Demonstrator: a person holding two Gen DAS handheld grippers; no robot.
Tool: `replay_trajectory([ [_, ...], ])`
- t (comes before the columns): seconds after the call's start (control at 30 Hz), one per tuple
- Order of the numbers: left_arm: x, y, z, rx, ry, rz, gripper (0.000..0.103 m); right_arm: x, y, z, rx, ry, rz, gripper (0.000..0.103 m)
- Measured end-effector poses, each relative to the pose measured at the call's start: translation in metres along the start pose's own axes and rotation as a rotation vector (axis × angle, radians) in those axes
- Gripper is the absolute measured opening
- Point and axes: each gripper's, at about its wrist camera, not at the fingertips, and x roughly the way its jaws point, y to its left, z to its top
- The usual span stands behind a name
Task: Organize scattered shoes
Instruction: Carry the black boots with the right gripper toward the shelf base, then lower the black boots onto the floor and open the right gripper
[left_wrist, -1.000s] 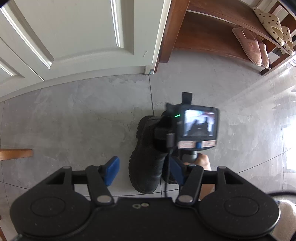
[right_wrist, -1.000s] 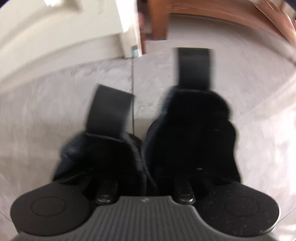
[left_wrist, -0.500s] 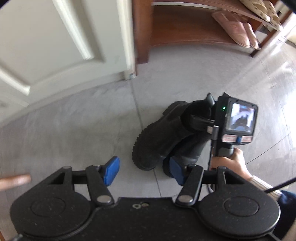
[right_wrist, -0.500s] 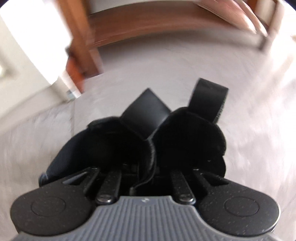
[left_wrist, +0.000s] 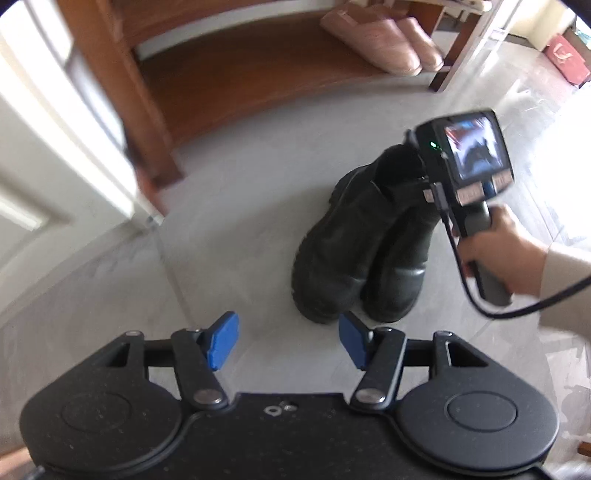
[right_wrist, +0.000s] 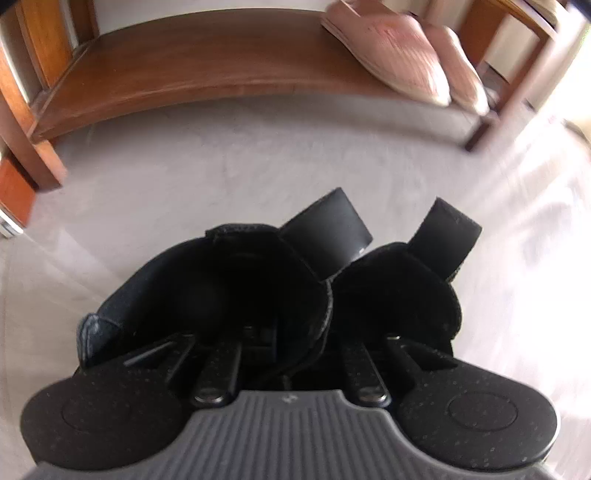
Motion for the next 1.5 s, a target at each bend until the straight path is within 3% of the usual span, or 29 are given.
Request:
replay_trajectory([
  [0.37, 0.072, -0.081, 0.08, -0.044, 0.014, 0.055, 0.06, 0.037, -0.058, 0.057, -0.321, -0.046, 0.134, 0.014],
  [0.5, 0.105, -0.098, 0.096, 0.005, -0.062, 0.052, 0.06, 0.043, -0.066, 0.063, -0.35, -0.07, 0.197, 0.018],
  [0.6, 0.135, -0.105, 0.094, 0.098, -0.13, 0.071, 0.06, 0.046, -0.078, 0.061, -0.3, -0.082, 0.272, 0.036],
  [0.63, 0.145, -0.105, 0.09, 0.128, -0.152, 0.065, 0.06, 0.047, -0.086, 0.062, -0.258, -0.067, 0.321, 0.051],
  [0.67, 0.15, -0.104, 0.088, 0.145, -0.165, 0.054, 0.06, 0.045, -0.092, 0.064, -0.222, -0.054, 0.358, 0.057],
  [0.73, 0.154, -0.101, 0.081, 0.161, -0.193, 0.016, 0.06, 0.038, -0.104, 0.069, -0.16, -0.031, 0.413, 0.057],
  [0.8, 0.152, -0.099, 0.075, 0.179, -0.223, -0.021, 0.06, 0.038, -0.108, 0.073, -0.152, -0.015, 0.442, 0.065],
  [0.83, 0.15, -0.099, 0.072, 0.189, -0.241, -0.035, 0.06, 0.028, -0.113, 0.072, -0.159, -0.003, 0.464, 0.083],
  [0.87, 0.148, -0.099, 0.072, 0.194, -0.255, -0.036, 0.06, 0.018, -0.12, 0.072, -0.157, 0.014, 0.482, 0.087],
  [0.97, 0.147, -0.1, 0.07, 0.185, -0.303, -0.024, 0.06, 0.003, -0.145, 0.075, -0.115, 0.024, 0.551, 0.087],
  [1.03, 0.158, -0.099, 0.068, 0.167, -0.282, 0.0, 0.06, -0.008, -0.169, 0.073, -0.028, 0.012, 0.582, 0.09],
  [1.1, 0.17, -0.101, 0.065, 0.15, -0.23, 0.044, 0.06, -0.015, -0.187, 0.068, -0.001, -0.021, 0.552, 0.093],
  [1.17, 0.174, -0.104, 0.052, 0.138, -0.253, 0.044, 0.06, -0.02, -0.202, 0.062, 0.004, -0.059, 0.505, 0.093],
  [1.27, 0.177, -0.109, 0.033, 0.131, -0.292, 0.092, 0.06, -0.005, -0.219, 0.041, -0.012, -0.151, 0.367, 0.093],
  [1.43, 0.184, -0.12, 0.011, 0.078, -0.342, 0.141, 0.06, 0.033, -0.219, 0.013, -0.247, -0.268, 0.094, 0.093],
  [1.5, 0.185, -0.126, 0.009, 0.068, -0.36, 0.163, 0.06, 0.053, -0.213, 0.009, -0.326, -0.266, 0.105, 0.093],
])
